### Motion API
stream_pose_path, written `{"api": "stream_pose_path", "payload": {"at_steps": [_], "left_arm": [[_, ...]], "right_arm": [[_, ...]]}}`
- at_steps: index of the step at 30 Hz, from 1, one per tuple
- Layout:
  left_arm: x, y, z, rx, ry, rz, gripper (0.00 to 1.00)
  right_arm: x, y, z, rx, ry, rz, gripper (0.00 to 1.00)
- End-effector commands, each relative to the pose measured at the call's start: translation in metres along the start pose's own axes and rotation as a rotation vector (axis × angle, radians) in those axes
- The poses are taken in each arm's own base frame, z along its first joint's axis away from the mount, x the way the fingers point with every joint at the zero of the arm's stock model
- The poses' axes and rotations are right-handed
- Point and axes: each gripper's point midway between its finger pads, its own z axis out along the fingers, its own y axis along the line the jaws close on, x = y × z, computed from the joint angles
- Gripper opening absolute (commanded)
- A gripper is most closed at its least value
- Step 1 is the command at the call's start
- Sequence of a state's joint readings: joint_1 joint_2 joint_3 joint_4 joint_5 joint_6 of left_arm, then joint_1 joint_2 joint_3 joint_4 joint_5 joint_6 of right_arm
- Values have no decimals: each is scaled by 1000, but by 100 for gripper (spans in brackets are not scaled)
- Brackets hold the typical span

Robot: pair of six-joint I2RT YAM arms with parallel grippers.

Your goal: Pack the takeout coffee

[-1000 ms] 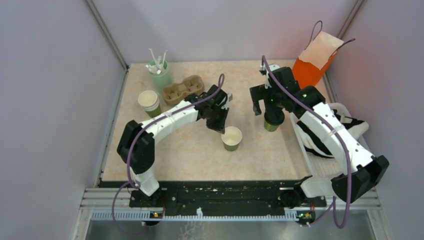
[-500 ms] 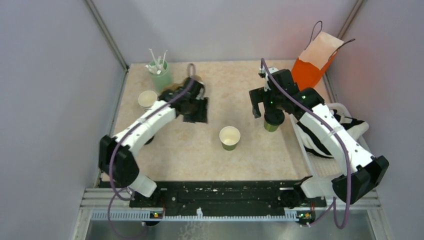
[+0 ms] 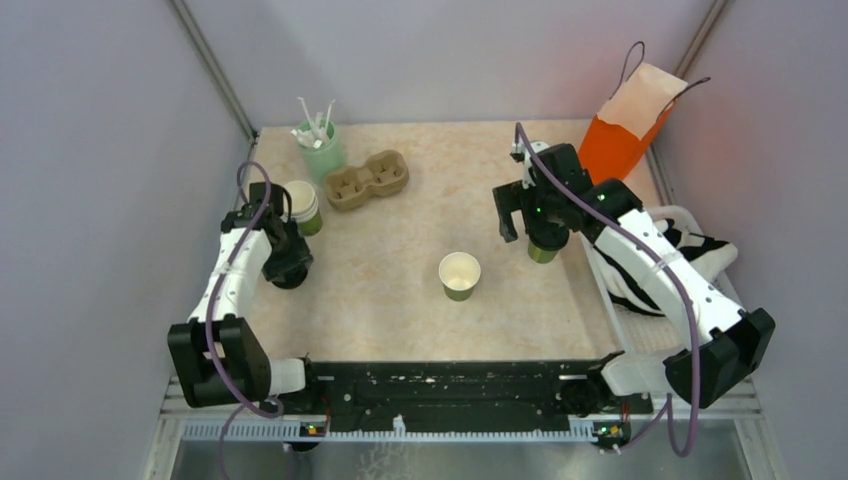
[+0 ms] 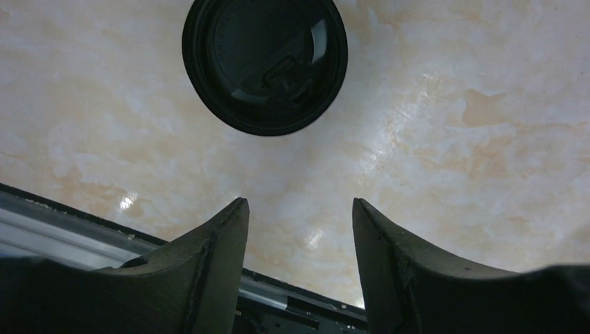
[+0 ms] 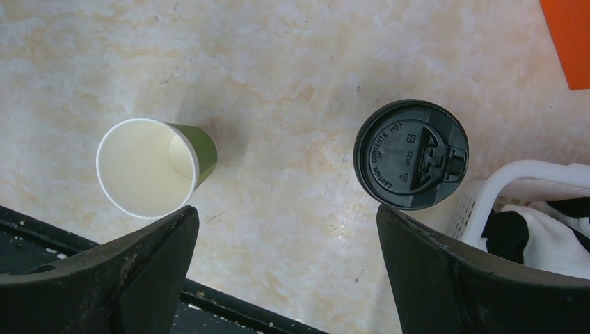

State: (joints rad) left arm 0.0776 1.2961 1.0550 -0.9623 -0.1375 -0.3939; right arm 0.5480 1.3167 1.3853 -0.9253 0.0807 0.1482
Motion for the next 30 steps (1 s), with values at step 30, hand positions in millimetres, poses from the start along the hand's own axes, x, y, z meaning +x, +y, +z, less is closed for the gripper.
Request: {"api": "stream_pose_path", "payload": {"at_steps": [30], "left_arm": [[-29, -11, 78, 69, -53, 202, 29]], "right_arm": [[-10, 18, -1, -59, -30, -41, 99]]}}
